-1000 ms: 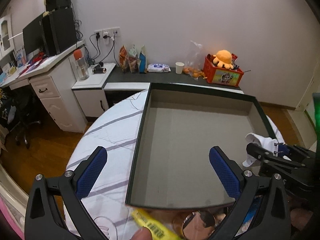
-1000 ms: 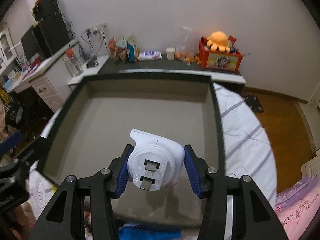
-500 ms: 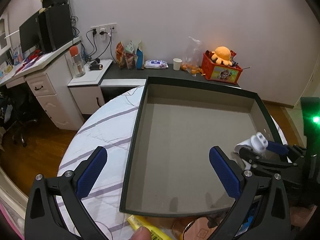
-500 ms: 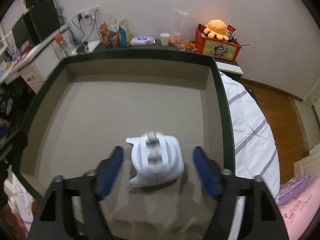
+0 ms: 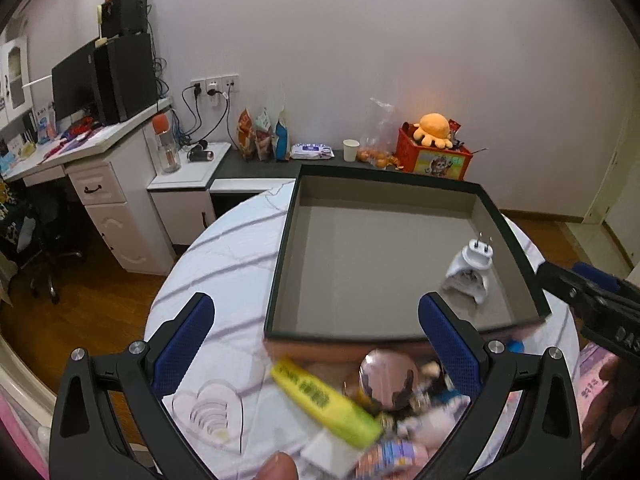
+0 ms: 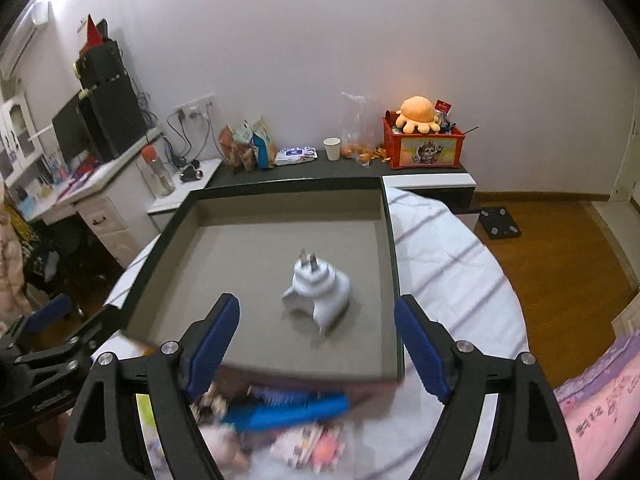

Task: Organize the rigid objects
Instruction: 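Withdraw the right gripper from the box, then grasp the pink-white block donut with the left gripper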

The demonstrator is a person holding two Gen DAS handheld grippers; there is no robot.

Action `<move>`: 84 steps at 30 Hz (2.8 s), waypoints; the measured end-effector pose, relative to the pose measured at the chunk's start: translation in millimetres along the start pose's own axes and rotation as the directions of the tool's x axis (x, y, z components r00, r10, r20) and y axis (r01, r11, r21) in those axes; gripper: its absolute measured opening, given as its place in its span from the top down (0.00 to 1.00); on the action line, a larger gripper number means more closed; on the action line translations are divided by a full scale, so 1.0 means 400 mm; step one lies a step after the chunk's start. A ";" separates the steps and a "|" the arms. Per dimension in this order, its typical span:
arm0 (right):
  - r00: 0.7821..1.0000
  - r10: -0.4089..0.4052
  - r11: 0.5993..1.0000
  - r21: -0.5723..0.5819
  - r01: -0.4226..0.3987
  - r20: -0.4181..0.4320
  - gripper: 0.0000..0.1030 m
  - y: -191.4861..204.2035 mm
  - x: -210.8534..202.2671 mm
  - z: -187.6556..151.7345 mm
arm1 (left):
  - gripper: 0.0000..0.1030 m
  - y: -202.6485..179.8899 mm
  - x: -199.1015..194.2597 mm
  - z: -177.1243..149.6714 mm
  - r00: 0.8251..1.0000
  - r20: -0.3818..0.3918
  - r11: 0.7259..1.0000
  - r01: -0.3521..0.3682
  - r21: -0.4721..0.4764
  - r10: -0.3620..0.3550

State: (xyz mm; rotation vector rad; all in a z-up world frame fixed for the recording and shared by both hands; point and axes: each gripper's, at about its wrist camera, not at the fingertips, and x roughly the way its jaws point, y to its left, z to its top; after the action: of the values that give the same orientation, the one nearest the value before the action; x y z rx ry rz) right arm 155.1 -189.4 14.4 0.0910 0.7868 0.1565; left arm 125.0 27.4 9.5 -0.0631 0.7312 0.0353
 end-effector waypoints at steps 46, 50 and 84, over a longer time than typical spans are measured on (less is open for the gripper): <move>0.999 0.048 0.998 0.041 -0.048 0.001 0.00 0.004 -0.188 -0.326 | 0.00 -0.054 -0.107 -0.312 0.994 -0.079 0.997 0.076 0.025 -0.074; 0.999 0.044 0.998 0.047 -0.044 -0.012 0.00 -0.001 -0.173 -0.329 | 0.00 -0.077 -0.069 -0.311 0.992 -0.089 0.994 0.098 0.049 -0.093; 0.998 0.031 0.998 0.052 -0.028 -0.056 0.00 -0.016 -0.125 -0.336 | 0.35 -0.061 0.035 -0.313 0.975 -0.150 0.985 0.167 0.029 -0.161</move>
State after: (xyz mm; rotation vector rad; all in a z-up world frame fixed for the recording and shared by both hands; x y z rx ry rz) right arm 25.6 -201.3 -46.2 0.1470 0.8468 0.1681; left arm 53.6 -5.4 -91.8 -0.0868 0.8724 -0.1440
